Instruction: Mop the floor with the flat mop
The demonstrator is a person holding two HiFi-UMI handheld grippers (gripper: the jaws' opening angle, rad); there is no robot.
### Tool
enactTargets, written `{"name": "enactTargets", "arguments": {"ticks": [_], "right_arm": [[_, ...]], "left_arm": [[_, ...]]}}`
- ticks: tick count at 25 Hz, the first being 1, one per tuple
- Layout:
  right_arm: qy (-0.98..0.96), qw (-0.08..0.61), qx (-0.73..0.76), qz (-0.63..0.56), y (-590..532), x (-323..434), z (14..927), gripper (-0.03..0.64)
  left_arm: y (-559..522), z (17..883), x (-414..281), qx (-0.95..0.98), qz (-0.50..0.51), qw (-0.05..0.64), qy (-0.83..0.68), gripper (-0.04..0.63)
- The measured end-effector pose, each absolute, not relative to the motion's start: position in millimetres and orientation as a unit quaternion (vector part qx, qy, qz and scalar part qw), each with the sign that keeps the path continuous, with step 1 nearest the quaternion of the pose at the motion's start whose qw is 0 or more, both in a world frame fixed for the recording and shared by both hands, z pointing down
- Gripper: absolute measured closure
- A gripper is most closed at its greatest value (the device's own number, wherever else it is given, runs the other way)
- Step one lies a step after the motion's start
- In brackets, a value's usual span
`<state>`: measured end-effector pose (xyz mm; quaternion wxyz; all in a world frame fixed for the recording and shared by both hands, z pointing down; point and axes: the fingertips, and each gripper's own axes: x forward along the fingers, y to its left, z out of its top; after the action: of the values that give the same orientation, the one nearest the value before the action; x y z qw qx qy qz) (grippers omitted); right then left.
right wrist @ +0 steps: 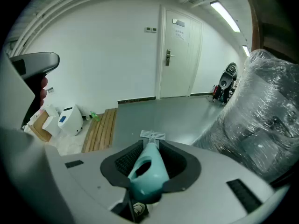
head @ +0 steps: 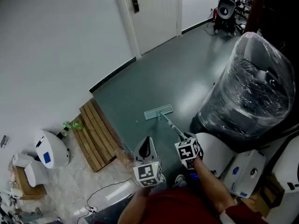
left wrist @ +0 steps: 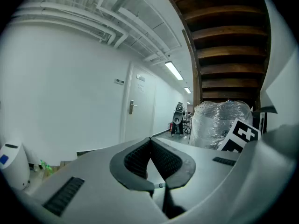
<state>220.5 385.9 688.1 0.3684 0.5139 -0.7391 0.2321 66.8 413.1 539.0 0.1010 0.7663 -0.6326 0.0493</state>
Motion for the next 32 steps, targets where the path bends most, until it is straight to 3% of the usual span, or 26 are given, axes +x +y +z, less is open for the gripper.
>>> {"name": "enactTargets", "arguments": {"ticks": [32], "right_arm": [[-0.759,0.373,0.499,0.189,347.6,229.2,699.8,0.499]], "left_arm": [[388.5,539.4,93.1,0.741,0.054,0.096,-0.663,0.581]]}}
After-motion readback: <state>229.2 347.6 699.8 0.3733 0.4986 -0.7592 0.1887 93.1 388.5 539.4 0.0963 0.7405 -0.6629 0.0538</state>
